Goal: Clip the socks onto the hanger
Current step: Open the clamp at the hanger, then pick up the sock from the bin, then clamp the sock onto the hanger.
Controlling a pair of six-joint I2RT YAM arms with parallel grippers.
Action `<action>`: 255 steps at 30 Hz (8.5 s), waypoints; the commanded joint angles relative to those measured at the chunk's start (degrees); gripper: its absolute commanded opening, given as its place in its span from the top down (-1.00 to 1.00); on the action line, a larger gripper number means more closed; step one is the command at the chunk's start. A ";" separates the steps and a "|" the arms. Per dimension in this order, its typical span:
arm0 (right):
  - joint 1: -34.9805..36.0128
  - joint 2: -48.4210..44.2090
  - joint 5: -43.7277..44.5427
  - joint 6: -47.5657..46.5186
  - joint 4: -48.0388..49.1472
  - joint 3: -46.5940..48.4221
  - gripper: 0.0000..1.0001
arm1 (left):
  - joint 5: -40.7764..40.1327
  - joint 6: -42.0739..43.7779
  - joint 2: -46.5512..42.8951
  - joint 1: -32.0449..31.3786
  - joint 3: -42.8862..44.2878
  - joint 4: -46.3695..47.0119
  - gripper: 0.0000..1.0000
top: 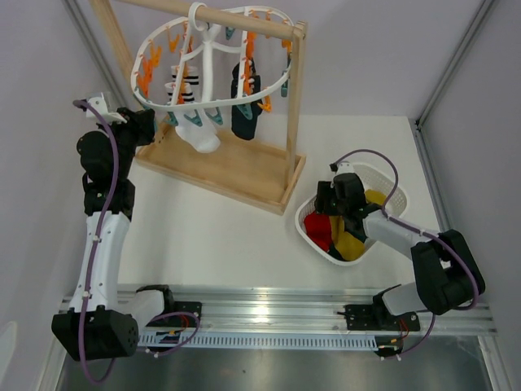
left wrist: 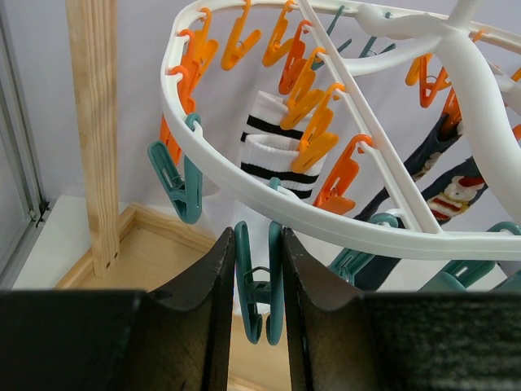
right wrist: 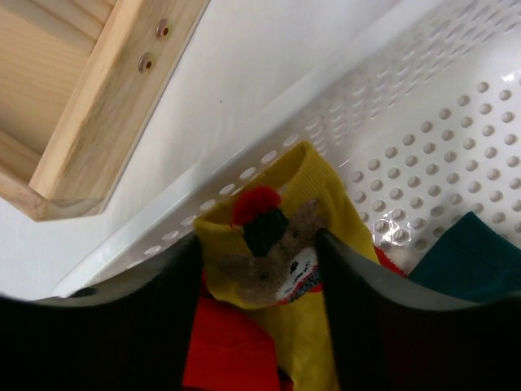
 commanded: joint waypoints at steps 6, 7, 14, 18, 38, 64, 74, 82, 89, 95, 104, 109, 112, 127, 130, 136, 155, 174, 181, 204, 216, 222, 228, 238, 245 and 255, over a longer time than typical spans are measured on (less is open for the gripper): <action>0.34 -1.88 6.16 1.41 3.39 -1.53 0.32 | 0.86 -1.40 -0.35 -0.49 1.71 1.95 0.99; 0.25 -2.67 6.34 1.41 3.04 -1.80 0.47 | 0.95 -1.32 -0.35 -0.49 1.62 1.87 0.99; 0.25 -15.93 5.56 -0.61 -1.89 -1.63 0.99 | 1.30 -1.32 -0.61 -0.57 1.79 1.87 0.99; 0.25 -23.85 1.16 -3.24 -5.22 0.39 0.99 | 1.30 -1.23 -0.70 -0.57 1.88 1.69 0.99; 20.28 -9.55 -26.18 5.98 16.82 21.47 1.00 | 1.47 -1.67 -2.11 -1.19 1.53 1.69 0.99; 28.64 34.67 -24.25 22.33 20.97 66.12 1.00 | 2.18 -2.64 -4.30 -2.42 -2.42 4.33 0.99; 28.99 39.33 -21.79 24.61 20.17 70.88 1.00 | 2.44 -2.72 -5.10 -3.12 -3.57 4.86 0.99; 28.90 39.51 -20.47 24.61 17.01 70.98 1.00 | 2.26 -3.07 -5.01 -3.39 -3.30 5.12 0.99; 28.90 39.86 -21.35 25.58 15.69 70.97 1.00 | 1.91 -2.72 -4.92 -3.39 -2.87 5.03 0.99; 29.08 40.12 -21.43 26.02 14.11 70.71 1.00 | 1.74 -2.90 -4.74 -3.39 -2.78 5.21 0.99; 29.43 39.95 -21.08 26.20 13.23 70.19 1.00 | 1.74 -2.90 -4.74 -3.47 -2.69 5.29 0.99; 29.69 39.86 -21.70 26.72 13.58 69.75 1.00 | 1.56 -2.90 -4.66 -3.47 -2.86 5.47 0.99; 29.87 39.69 -21.70 26.81 13.31 69.66 1.00 | 1.65 -2.90 -4.57 -3.47 -2.86 5.56 0.99; 29.87 40.21 -21.70 27.25 13.23 70.10 1.00 | 1.83 -2.99 -4.74 -3.39 -3.04 5.56 0.99; 29.78 40.21 -21.43 27.25 13.40 70.18 1.00 | 1.91 -2.99 -4.74 -3.39 -3.21 5.56 0.99; 29.43 40.48 -21.70 27.95 14.46 70.71 1.00 | 2.18 -2.99 -4.83 -3.39 -3.83 5.65 0.99; 28.64 41.53 -22.05 28.66 16.04 72.47 1.00 | 2.62 -3.43 -5.01 -3.47 -4.09 5.56 0.99; 27.23 40.04 -21.26 29.36 19.64 69.66 1.00 | 2.00 -3.51 -5.62 -3.39 -3.48 4.15 0.99; 27.06 39.86 -20.56 28.39 19.91 68.69 1.00 | 2.26 -3.86 -5.97 -3.39 -2.69 2.48 0.99; 27.23 37.05 -21.25 27.51 20.43 69.22 1.00 | 0.51 -2.20 -6.68 -3.47 -3.04 0.63 0.99; 27.41 36.78 -19.94 27.25 19.12 69.74 1.00 | 0.68 -2.02 -6.68 -3.39 -3.74 0.99 0.99; 27.06 37.40 -19.68 27.08 18.94 69.74 0.94 | 0.77 -2.28 -7.03 -3.39 -3.39 0.64 0.83; 27.06 37.40 -19.76 26.55 18.77 69.74 0.71 | 0.86 -2.63 -7.29 -3.39 -2.69 -0.50 0.11; 27.67 36.87 -20.29 24.79 18.24 69.83 0.19 | -0.55 -3.16 -8.96 -3.47 -0.49 -5.51 -0.71; 28.64 35.56 -18.01 21.54 17.10 68.08 -0.11 | -2.66 -4.48 -10.81 -3.47 2.58 -14.12 -0.96; 30.22 29.77 -13.88 15.83 13.93 61.58 -0.69 | -3.01 -4.39 -13.88 -3.47 5.48 -21.86 -0.99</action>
